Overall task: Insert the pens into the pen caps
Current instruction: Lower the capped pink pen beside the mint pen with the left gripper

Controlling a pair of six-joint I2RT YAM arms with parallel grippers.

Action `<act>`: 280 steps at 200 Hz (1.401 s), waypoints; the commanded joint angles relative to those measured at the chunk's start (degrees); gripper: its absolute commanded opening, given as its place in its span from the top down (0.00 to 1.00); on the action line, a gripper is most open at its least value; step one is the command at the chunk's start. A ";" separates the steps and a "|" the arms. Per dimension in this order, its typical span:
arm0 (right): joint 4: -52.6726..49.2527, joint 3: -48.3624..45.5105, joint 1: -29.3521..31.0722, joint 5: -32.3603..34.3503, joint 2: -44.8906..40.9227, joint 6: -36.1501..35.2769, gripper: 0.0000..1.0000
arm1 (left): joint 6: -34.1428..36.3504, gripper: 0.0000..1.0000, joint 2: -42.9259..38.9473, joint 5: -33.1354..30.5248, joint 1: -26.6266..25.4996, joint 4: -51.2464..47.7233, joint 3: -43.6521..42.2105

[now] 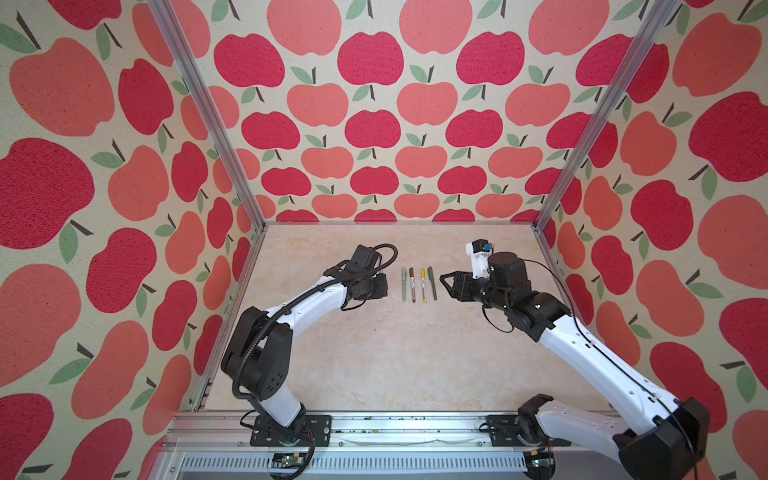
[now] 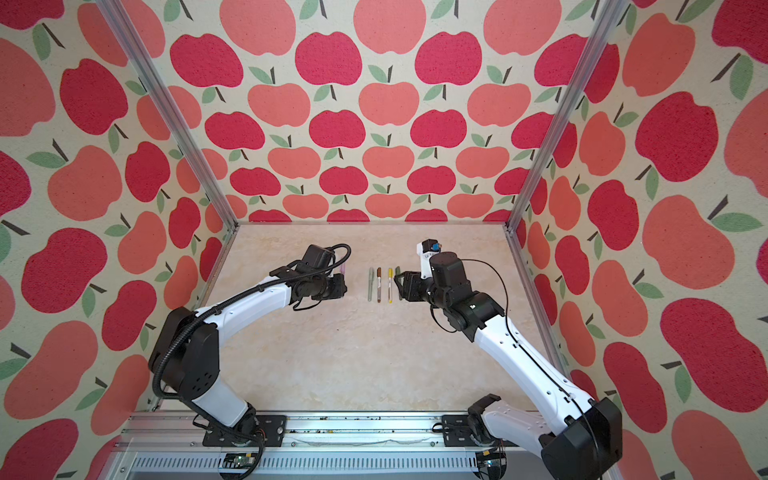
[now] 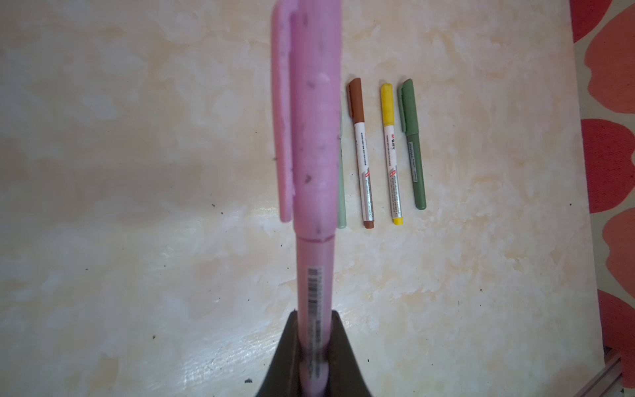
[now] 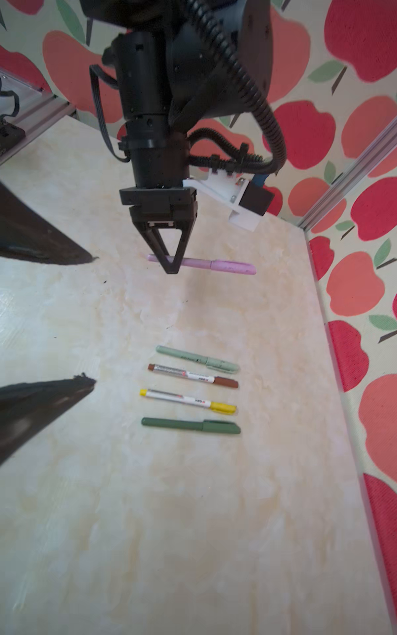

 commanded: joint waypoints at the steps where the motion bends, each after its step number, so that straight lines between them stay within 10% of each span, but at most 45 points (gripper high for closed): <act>1: -4.11 -1.69 -0.49 3.65 -0.96 -0.68 0.44 | -1.27 1.00 6.85 -1.35 0.05 -7.99 7.07; 131: -0.19 -9.38 -5.95 -2.88 -4.43 -0.51 0.43 | -0.76 0.97 30.62 -5.96 -2.55 -21.52 31.62; 280: -0.01 -10.99 -7.99 -4.89 -7.77 -0.33 0.42 | -2.90 0.87 34.21 -10.35 -3.60 -25.39 33.36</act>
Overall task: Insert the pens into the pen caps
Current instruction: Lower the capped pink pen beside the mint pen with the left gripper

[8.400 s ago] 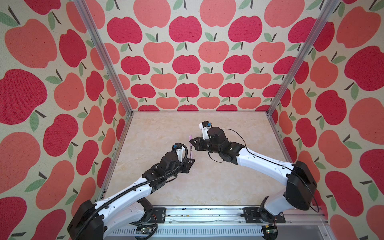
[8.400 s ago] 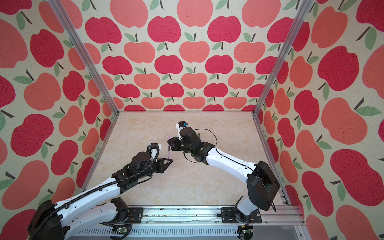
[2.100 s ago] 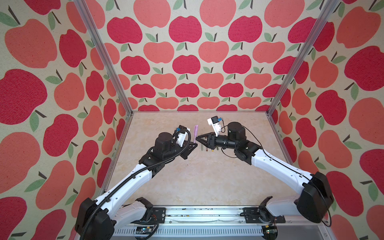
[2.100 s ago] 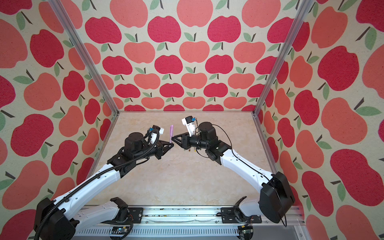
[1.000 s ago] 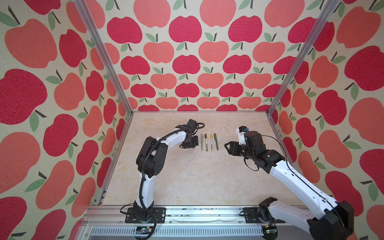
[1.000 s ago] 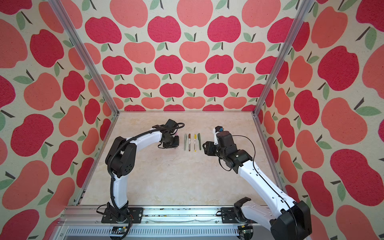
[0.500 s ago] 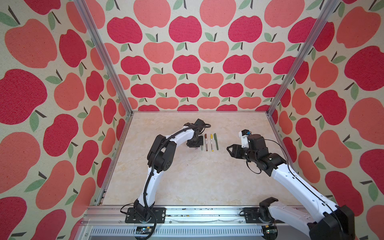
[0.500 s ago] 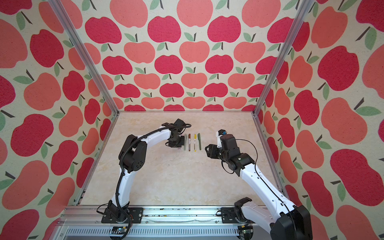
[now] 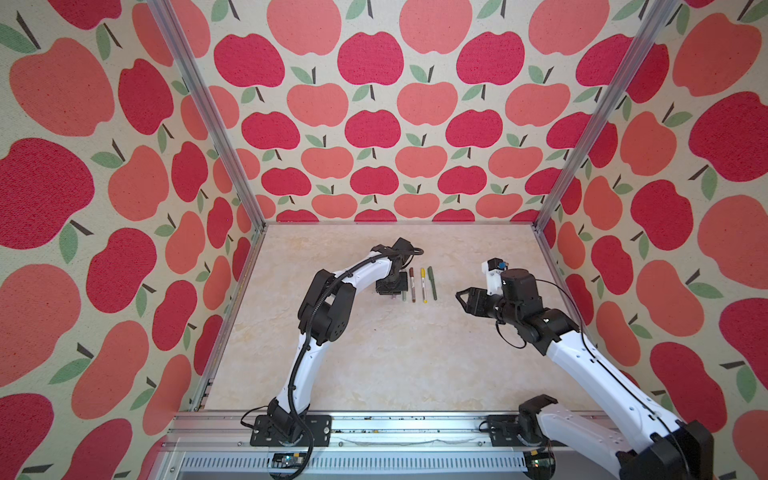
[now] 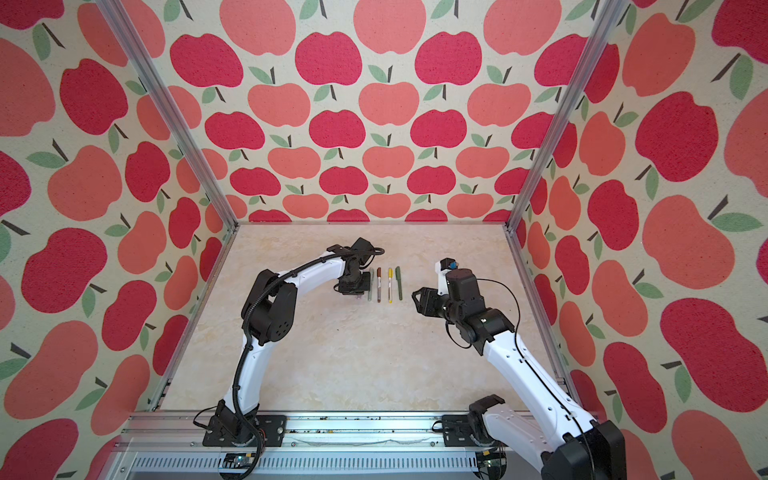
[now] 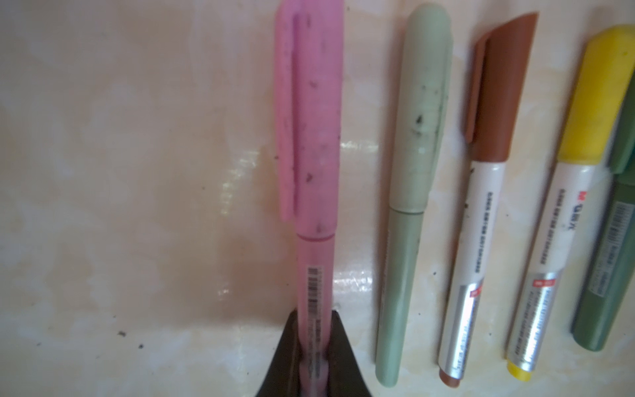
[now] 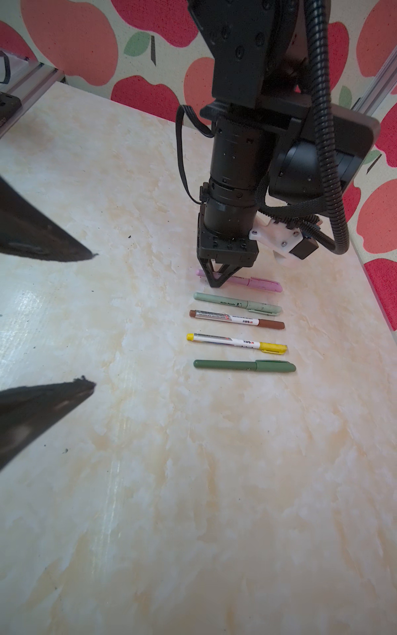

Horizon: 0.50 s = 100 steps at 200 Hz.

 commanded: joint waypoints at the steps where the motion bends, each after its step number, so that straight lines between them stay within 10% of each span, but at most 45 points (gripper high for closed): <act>1: 0.23 -1.01 -0.49 -0.87 -1.30 -0.31 0.42 | -0.94 0.87 1.33 -2.57 0.29 -2.92 -1.77; 100: 0.31 -1.49 -0.55 -1.24 -2.64 -0.18 0.42 | -0.87 0.80 1.68 -1.98 0.51 -1.79 -3.11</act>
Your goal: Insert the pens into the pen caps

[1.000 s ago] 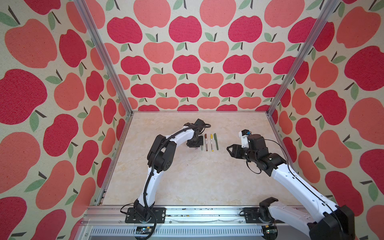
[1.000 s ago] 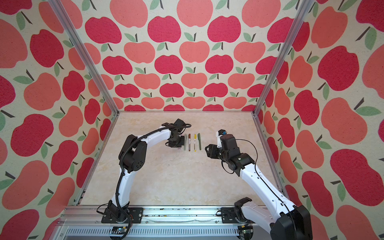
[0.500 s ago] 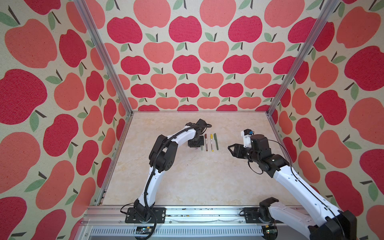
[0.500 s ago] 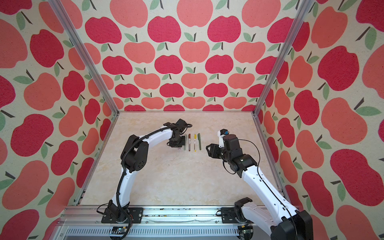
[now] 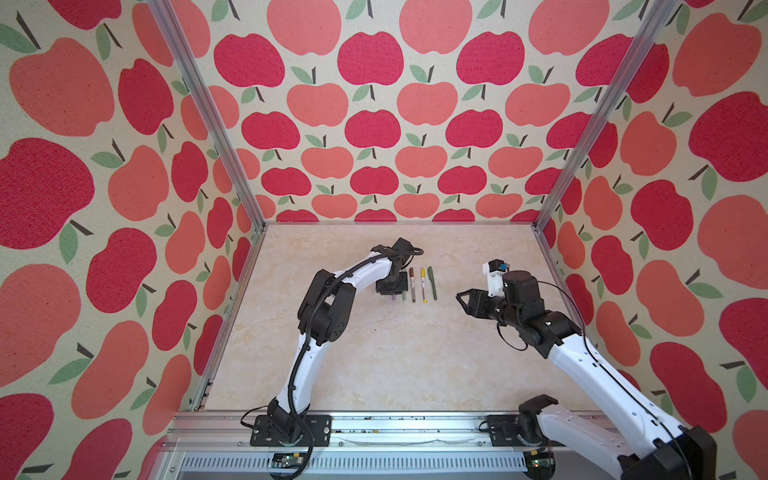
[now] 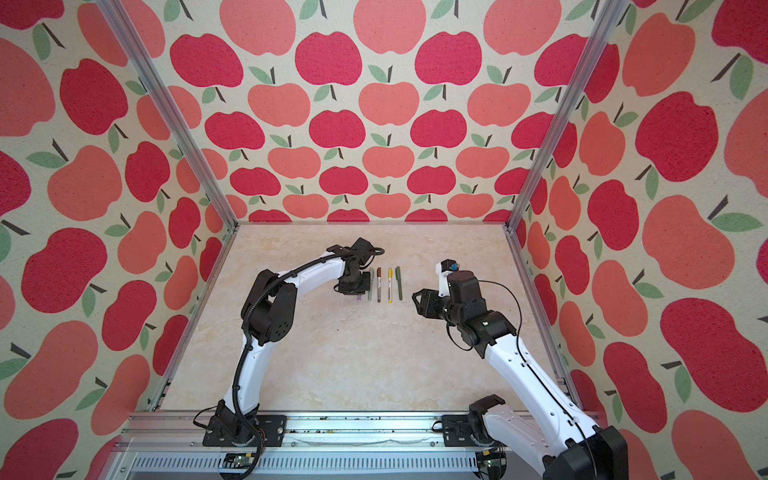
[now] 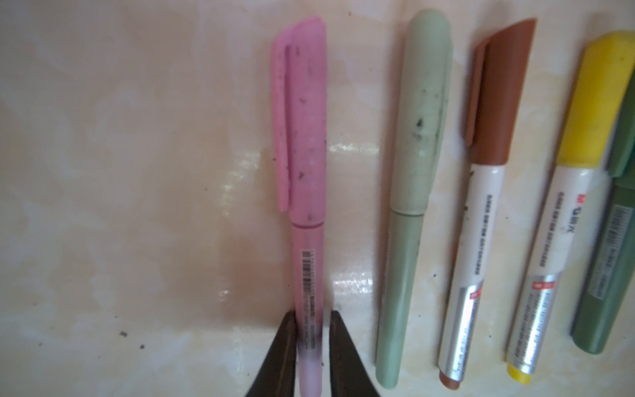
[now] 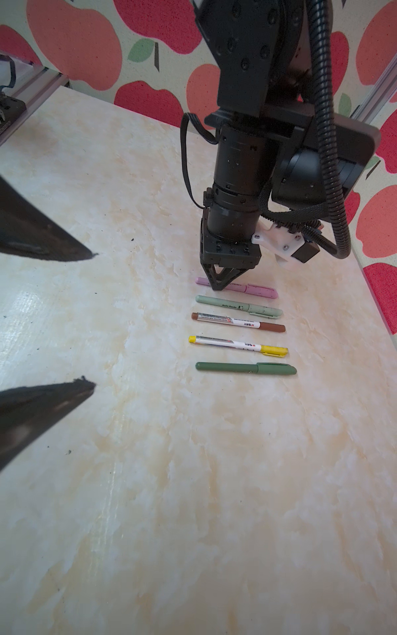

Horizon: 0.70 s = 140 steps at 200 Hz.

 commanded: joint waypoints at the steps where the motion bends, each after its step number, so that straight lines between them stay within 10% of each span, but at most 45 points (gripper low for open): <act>1: 0.31 -0.74 -0.58 -0.84 -1.19 -0.20 0.42 | -0.83 0.80 1.74 -1.89 0.50 -2.33 -2.70; 140: -1.59 2.79 -0.57 -1.89 -0.43 -4.09 0.41 | 5.95 0.58 -27.08 -5.66 -0.40 9.72 -9.99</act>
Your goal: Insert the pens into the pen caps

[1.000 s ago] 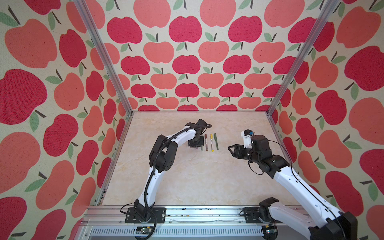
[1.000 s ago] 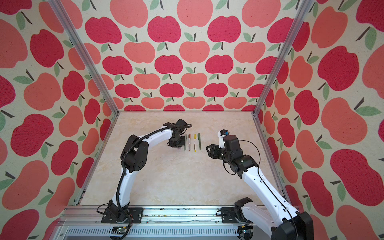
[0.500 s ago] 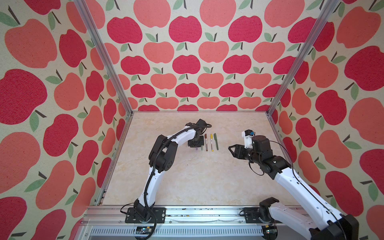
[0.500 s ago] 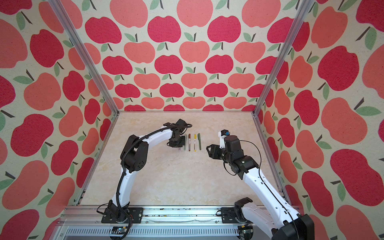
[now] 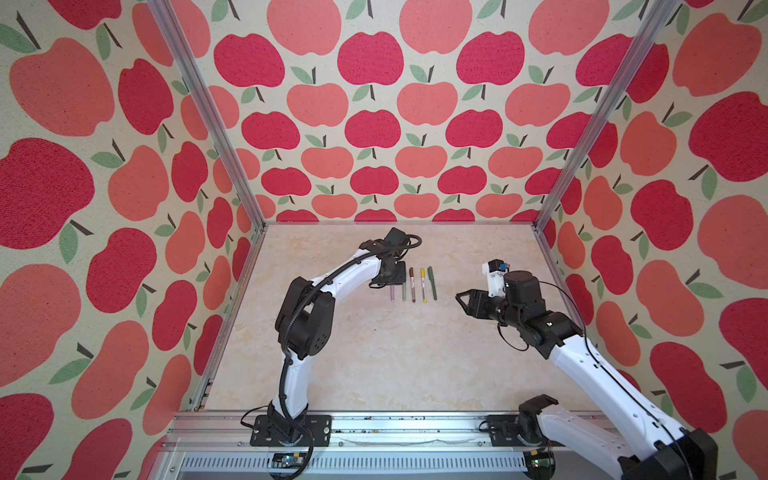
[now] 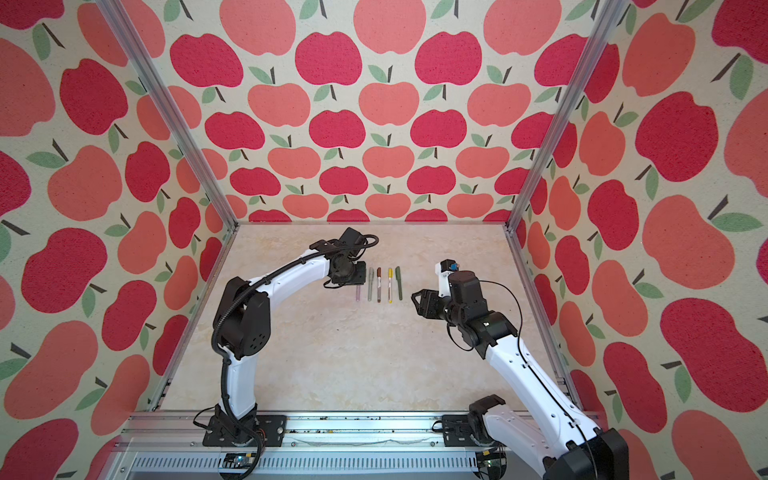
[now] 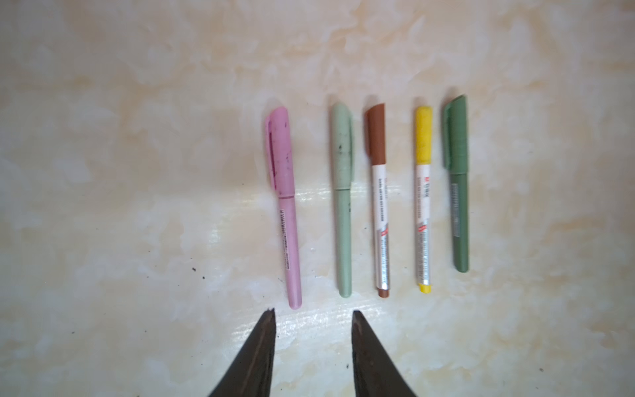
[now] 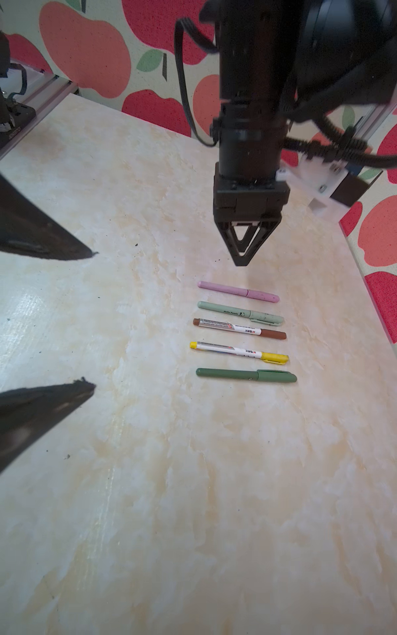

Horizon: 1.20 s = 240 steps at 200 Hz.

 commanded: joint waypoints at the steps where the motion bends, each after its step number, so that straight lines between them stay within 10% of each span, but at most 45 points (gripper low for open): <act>1: -1.54 2.65 -0.29 -0.29 -0.12 -3.04 0.41 | 3.30 0.57 -9.56 -3.81 -0.07 4.30 -2.72; 54: -1.72 4.51 -1.22 9.89 -0.15 -8.77 0.39 | 10.85 0.36 -35.86 -5.87 8.08 22.96 -26.23; 111: 12.14 -6.42 -11.59 28.42 -3.36 -16.41 0.39 | 8.16 0.13 -55.31 -1.32 37.50 31.47 -50.66; 140: 32.31 -20.40 -16.26 30.42 -5.46 -18.87 0.40 | 5.89 0.04 -54.68 -3.33 46.61 38.20 -60.38; 198: 53.95 -26.68 -18.81 32.66 7.66 -29.03 0.39 | 10.95 0.02 -43.72 -9.83 47.86 48.28 -65.37; 240: 76.56 -29.76 -19.38 28.44 22.40 -32.40 0.39 | 18.49 0.01 -35.82 -3.19 47.17 83.39 -77.80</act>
